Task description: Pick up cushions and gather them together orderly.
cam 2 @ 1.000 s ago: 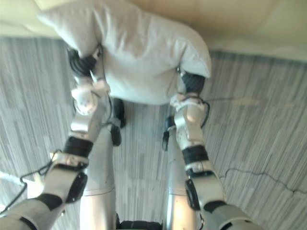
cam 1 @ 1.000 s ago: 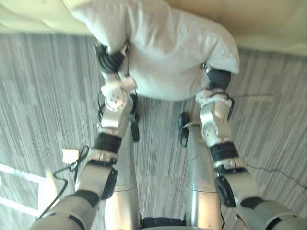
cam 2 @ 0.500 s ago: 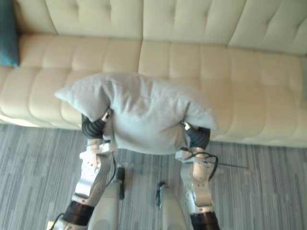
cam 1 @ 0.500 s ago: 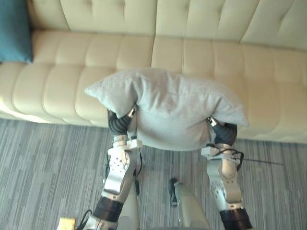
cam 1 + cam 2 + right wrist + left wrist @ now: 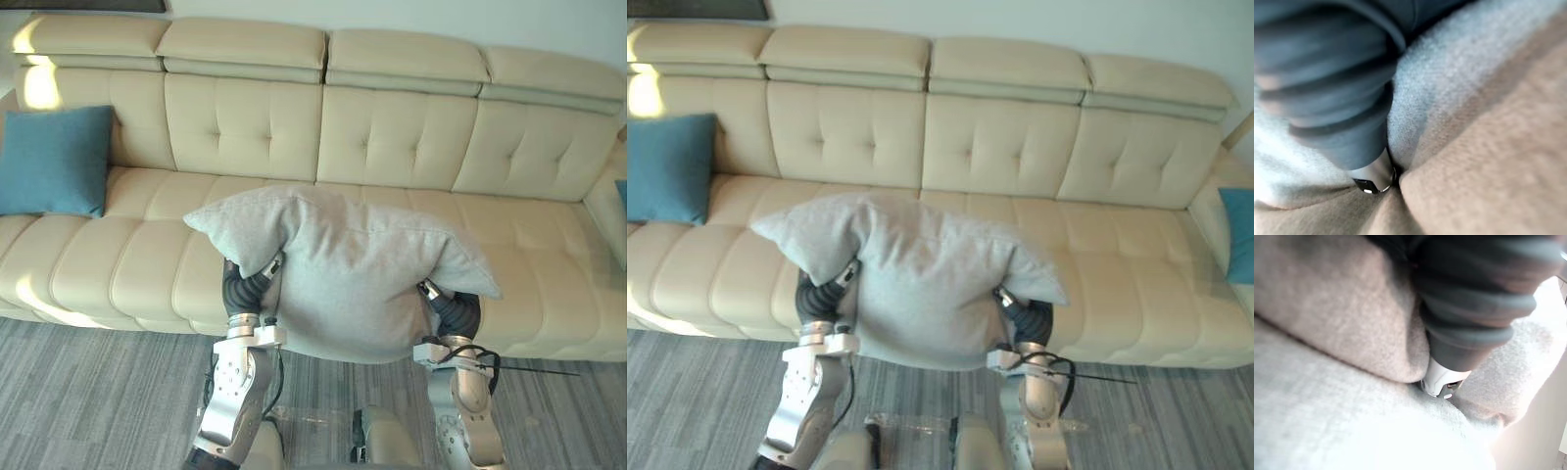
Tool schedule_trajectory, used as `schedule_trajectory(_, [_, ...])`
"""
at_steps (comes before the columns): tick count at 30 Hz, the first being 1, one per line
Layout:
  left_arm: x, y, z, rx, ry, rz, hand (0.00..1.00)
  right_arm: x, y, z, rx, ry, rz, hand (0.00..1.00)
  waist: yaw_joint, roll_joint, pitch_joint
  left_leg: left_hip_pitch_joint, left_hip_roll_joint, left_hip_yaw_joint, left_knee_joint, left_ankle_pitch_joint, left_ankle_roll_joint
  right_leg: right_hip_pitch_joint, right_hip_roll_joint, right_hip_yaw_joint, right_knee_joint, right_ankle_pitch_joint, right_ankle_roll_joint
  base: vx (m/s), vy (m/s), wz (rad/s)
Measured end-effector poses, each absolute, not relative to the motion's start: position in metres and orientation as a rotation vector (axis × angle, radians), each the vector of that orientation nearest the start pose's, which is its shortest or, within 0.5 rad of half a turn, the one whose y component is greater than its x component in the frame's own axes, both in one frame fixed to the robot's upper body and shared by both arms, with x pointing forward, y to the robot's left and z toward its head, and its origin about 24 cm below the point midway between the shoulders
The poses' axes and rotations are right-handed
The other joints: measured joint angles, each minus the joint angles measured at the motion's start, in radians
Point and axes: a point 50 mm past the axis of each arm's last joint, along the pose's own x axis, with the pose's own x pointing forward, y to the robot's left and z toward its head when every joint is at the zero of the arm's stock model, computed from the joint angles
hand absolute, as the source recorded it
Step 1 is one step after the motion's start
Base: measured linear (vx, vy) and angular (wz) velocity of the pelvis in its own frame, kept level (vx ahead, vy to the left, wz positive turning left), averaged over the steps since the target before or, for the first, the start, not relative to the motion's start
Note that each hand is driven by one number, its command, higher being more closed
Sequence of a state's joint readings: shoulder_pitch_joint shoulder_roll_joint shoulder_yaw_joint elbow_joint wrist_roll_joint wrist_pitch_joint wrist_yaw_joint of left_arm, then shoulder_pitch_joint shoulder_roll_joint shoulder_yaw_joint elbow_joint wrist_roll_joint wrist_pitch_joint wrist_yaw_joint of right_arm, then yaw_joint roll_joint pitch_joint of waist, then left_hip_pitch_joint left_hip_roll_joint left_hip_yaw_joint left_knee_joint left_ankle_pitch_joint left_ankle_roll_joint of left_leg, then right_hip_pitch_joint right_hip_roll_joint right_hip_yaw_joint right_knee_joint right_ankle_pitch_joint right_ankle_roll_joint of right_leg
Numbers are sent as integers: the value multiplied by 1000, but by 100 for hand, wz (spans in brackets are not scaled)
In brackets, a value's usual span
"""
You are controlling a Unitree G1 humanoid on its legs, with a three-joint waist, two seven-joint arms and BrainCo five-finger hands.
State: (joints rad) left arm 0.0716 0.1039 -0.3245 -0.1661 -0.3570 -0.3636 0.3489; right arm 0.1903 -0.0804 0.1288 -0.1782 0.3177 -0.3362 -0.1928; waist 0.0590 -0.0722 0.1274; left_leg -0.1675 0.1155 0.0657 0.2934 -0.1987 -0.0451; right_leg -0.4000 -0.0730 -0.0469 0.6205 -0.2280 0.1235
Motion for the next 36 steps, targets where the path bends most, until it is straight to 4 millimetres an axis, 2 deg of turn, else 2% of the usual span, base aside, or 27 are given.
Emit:
schedule_trajectory(1, [226,117,84,-404,-313,68,100,211,-159,67,297,-282,-150,100,-8,-22,-17,0,-12,-15,-2,6,-37,51,6,29,-172,24,-38,181,-193,26])
schedule_trajectory(2, [226,116,83,-406,-306,65,100,211,-161,67,294,-282,-154,100,-11,-21,-19,1,-15,-28,4,0,-54,57,11,27,-181,65,-99,191,-224,40])
schedule_trajectory(4, [225,102,70,-406,-233,28,100,204,-173,58,253,-241,-187,100,-14,39,-44,40,12,-76,-20,-3,-80,94,37,-18,-172,20,-124,330,-261,46])
schedule_trajectory(5, [225,97,65,-406,-206,15,100,201,-179,56,232,-226,-199,100,-23,62,-60,45,24,-113,-17,7,-96,118,40,-60,-174,23,-144,388,-244,48])
schedule_trajectory(6, [225,96,64,-407,-197,12,100,200,-181,55,226,-222,-203,100,-24,72,-66,43,31,-124,-3,12,-104,131,45,-72,-180,21,-147,328,-206,54])
schedule_trajectory(7, [224,92,62,-416,-185,3,100,198,-183,54,217,-214,-204,100,-25,92,-76,13,51,-138,92,18,-114,185,65,-100,-216,23,-150,356,-229,48])
schedule_trajectory(8, [224,91,62,-415,-188,-12,100,196,-185,56,210,-215,-203,100,-25,97,-75,-45,67,-135,261,43,-120,255,82,-115,-259,25,-154,293,-184,46])
schedule_trajectory(9, [224,91,62,-414,-189,-16,100,195,-185,57,206,-217,-201,100,-25,98,-75,-67,74,-130,330,60,-113,283,89,-116,-272,26,-155,251,-137,27])
schedule_trajectory(10, [224,91,62,-412,-190,-21,100,194,-186,59,204,-224,-199,100,-17,97,-74,-95,91,-112,430,81,-86,318,95,-113,-284,24,-161,157,-34,-7])
schedule_trajectory(11, [224,91,63,-412,-196,-27,100,194,-185,63,208,-245,-195,100,-3,93,-74,-123,108,-65,514,82,-69,350,95,-104,-299,16,-191,190,-35,-16])
schedule_trajectory(12, [224,91,63,-413,-198,-28,100,194,-185,66,210,-256,-194,100,0,91,-74,-137,114,-47,533,78,-61,361,95,-100,-307,13,-195,164,14,-26])
schedule_trajectory(13, [224,91,63,-413,-197,-30,100,194,-184,71,216,-280,-191,100,3,98,-78,-152,124,-2,505,55,-25,376,93,-87,-322,11,-198,144,59,-21])
schedule_trajectory(14, [224,91,62,-411,-193,-29,100,194,-183,72,219,-285,-191,100,4,100,-79,-148,126,17,469,48,-13,381,91,-79,-329,11,-198,136,86,-28])
schedule_trajectory(16, [224,90,58,-407,-176,-32,100,194,-183,72,222,-286,-196,100,0,107,-85,-121,127,53,280,53,8,394,87,-64,-342,11,-197,127,148,-28])
schedule_trajectory(17, [224,90,56,-410,-163,-34,100,194,-184,72,222,-286,-200,100,-1,112,-88,-89,108,55,131,110,20,394,88,-45,-341,7,-190,131,186,-35])
schedule_trajectory(18, [224,91,54,-409,-154,-35,100,195,-183,71,228,-284,-203,100,0,111,-92,-63,91,44,75,118,-14,394,83,-22,-335,-5,-170,149,232,-28])
schedule_trajectory(19, [224,92,50,-398,-138,-37,100,195,-181,70,240,-279,-214,100,-8,86,-96,-32,54,28,19,128,-37,380,61,14,-324,-13,-157,111,199,-12])
schedule_trajectory(22, [220,95,43,-379,-108,-43,100,195,-179,70,254,-277,-222,100,-9,60,-104,2,17,66,-37,127,-38,368,23,82,-317,-23,-129,49,214,-16])
schedule_trajectory(27, [217,95,39,-383,-92,-47,100,199,-179,68,251,-271,-218,100,-5,51,-120,31,-30,90,-100,134,-27,374,-17,118,-360,-11,-83,-25,116,-12])
schedule_trajectory(29, [217,95,39,-383,-92,-47,100,204,-178,63,248,-255,-218,100,-7,38,-133,29,-40,93,-129,151,-21,368,-24,121,-383,2,-68,-5,20,0])
schedule_trajectory(33, [218,96,40,-379,-97,-49,100,217,-178,60,237,-247,-215,100,-4,29,-139,25,-46,98,-168,181,-19,356,-23,125,-416,27,-67,1,4,-3])
schedule_trajectory(36, [231,95,54,-368,-155,-54,100,240,-179,69,231,-286,-212,100,-2,33,-141,-24,-40,104,-208,222,-17,296,-12,130,-432,59,-68,-36,-10,-6])
